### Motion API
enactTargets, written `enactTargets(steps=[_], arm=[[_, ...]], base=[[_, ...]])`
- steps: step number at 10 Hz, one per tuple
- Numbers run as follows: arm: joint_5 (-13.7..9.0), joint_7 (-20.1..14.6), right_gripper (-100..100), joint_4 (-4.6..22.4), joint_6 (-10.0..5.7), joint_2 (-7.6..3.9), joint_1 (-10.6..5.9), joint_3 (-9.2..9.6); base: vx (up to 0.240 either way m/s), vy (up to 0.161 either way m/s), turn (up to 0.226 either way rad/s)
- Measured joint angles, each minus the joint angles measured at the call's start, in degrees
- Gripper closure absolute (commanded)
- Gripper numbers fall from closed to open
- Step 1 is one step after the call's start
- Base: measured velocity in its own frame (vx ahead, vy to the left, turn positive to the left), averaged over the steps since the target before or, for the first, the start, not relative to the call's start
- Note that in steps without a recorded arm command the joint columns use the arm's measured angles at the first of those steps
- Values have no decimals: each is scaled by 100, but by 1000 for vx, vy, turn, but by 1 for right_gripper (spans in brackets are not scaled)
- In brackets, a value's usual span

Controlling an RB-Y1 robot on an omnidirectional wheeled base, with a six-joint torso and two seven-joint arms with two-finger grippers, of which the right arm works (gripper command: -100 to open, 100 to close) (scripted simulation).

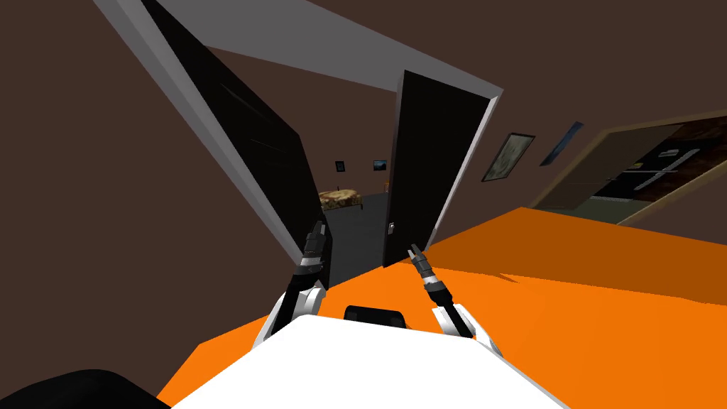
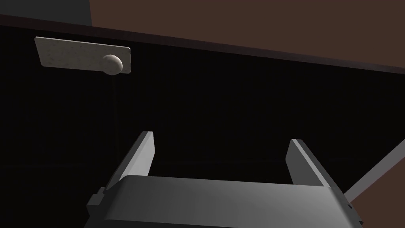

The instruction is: Push the door open

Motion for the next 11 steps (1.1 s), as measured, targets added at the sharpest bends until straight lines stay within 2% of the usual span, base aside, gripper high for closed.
enactTargets(steps=[2,6,7,9,11], arm=[[53,-118,-100,341,-52,-28,-104,34],[127,-382,-100,1015,-180,-156,-353,68],[142,-428,-100,1251,-251,-174,-440,71],[181,-524,-100,1462,-315,-207,-465,97],[213,-629,-100,1741,-363,-252,-570,113]], base=[[98,-42,72],[92,-31,59],[101,-31,47],[98,-44,51],[87,-41,46]])
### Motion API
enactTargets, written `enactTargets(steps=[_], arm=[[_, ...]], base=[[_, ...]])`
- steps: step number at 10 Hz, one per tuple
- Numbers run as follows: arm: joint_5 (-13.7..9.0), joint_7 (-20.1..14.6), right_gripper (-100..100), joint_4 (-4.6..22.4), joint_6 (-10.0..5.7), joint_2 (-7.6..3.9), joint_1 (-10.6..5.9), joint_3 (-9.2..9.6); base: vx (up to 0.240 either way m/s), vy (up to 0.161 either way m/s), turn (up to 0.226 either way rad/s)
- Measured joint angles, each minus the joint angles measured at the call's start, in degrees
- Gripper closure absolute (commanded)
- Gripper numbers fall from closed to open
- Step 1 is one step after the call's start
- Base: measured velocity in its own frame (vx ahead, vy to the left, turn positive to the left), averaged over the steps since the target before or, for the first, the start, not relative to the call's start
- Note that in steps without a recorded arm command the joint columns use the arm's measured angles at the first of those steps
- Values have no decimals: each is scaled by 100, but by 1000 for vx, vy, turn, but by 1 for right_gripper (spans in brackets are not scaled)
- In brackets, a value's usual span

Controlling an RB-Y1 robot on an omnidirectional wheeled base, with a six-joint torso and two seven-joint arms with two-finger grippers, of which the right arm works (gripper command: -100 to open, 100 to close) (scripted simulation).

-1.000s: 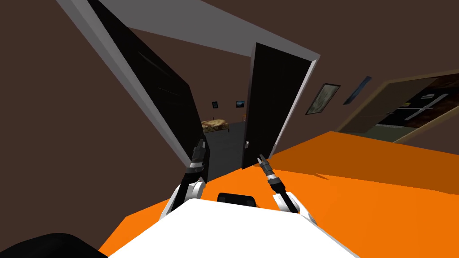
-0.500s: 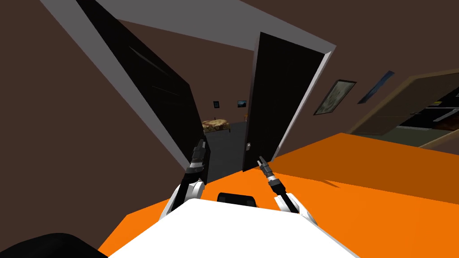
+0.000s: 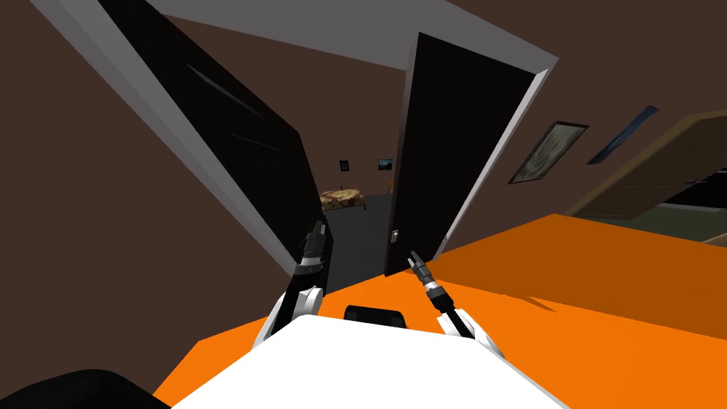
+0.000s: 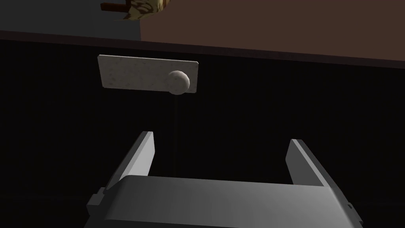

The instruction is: Push the door open

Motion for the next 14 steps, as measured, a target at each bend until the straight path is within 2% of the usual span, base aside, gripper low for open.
enactTargets(steps=[4,8,9,14], arm=[[61,-164,-100,521,-112,-59,-185,31],[106,-318,-100,909,-199,-130,-310,54],[107,-327,-100,924,-207,-133,-316,55],[24,-136,-100,1041,-88,34,-453,16]], base=[[85,-42,47],[69,-27,25],[137,8,43],[190,21,53]])
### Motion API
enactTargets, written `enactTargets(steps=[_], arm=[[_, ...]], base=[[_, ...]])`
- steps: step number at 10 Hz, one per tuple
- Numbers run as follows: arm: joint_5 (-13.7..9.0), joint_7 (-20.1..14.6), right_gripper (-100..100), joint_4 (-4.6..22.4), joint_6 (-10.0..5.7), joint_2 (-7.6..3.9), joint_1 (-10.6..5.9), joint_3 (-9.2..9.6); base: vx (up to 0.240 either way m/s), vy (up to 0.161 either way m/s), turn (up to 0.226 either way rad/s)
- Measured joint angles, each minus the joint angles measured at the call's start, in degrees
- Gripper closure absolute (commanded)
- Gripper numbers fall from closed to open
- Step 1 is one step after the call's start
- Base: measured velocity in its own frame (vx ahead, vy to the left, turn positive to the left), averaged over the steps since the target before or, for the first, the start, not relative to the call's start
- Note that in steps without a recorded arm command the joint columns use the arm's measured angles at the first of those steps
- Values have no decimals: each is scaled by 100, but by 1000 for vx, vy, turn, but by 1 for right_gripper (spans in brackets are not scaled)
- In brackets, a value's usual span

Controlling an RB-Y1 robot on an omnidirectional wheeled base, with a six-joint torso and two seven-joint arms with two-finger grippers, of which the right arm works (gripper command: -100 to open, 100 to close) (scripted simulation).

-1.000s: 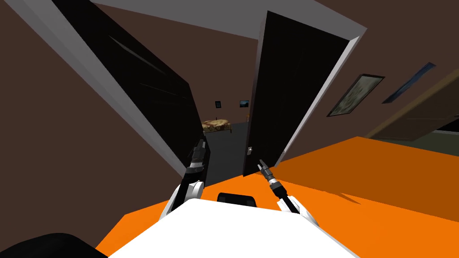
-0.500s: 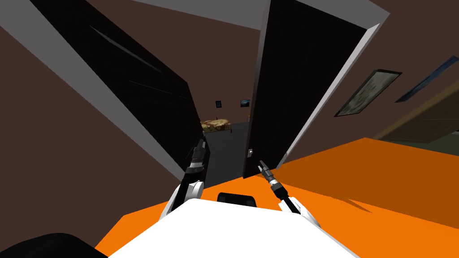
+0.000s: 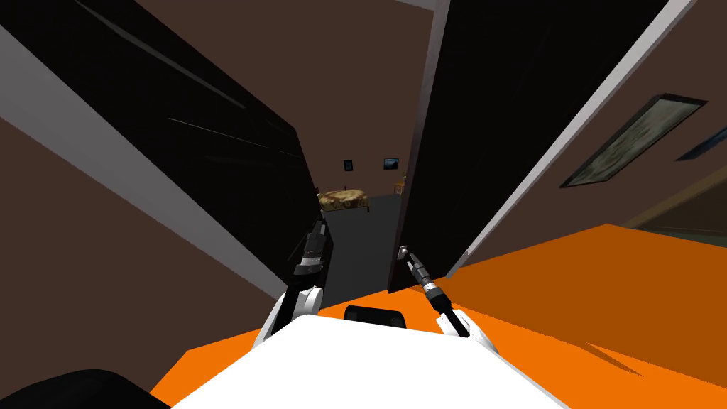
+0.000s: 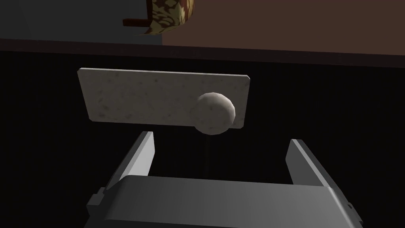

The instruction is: Push the door open

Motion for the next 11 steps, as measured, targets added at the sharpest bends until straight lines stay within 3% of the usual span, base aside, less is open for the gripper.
enactTargets(steps=[2,3,8,11], arm=[[-33,84,-100,27,55,72,-44,-14],[-34,92,100,25,62,76,-48,-14],[-33,87,100,27,72,69,-57,-17],[-62,132,100,113,83,102,-38,-48]], base=[[154,0,20],[-16,2,-16],[-14,-1,5],[134,47,-25]])
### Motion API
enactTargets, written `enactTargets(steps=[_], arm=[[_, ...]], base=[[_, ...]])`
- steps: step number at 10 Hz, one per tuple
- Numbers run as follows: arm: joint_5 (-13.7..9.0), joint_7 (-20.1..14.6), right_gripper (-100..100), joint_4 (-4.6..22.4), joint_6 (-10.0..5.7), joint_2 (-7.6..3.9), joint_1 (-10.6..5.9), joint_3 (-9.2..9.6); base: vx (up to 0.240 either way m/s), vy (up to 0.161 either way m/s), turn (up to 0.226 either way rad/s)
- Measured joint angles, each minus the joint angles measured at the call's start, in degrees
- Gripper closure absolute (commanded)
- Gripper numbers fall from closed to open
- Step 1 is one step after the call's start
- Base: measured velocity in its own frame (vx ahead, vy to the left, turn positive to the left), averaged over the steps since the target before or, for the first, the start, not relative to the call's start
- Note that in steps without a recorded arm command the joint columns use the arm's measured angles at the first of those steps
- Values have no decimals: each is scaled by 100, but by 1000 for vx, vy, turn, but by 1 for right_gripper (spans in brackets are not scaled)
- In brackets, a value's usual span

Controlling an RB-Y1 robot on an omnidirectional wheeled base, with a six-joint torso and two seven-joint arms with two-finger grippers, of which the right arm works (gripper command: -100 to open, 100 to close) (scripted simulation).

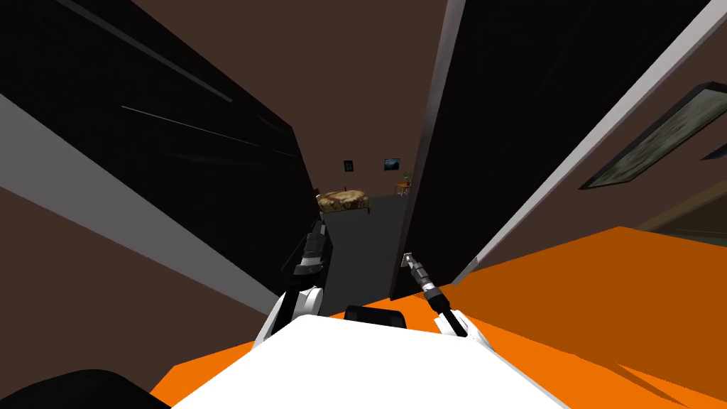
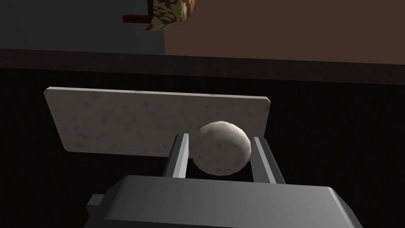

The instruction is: Push the door open

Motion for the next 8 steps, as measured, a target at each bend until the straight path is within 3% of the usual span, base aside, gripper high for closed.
enactTargets(steps=[3,4,6,8], arm=[[-70,79,100,74,29,51,-68,-88],[-87,98,100,-86,115,71,-1,-110],[-167,180,100,137,23,85,-116,-211],[-249,272,100,63,139,133,-81,-323]], base=[[165,51,-12],[190,63,-26],[169,68,-32],[209,103,-60]])
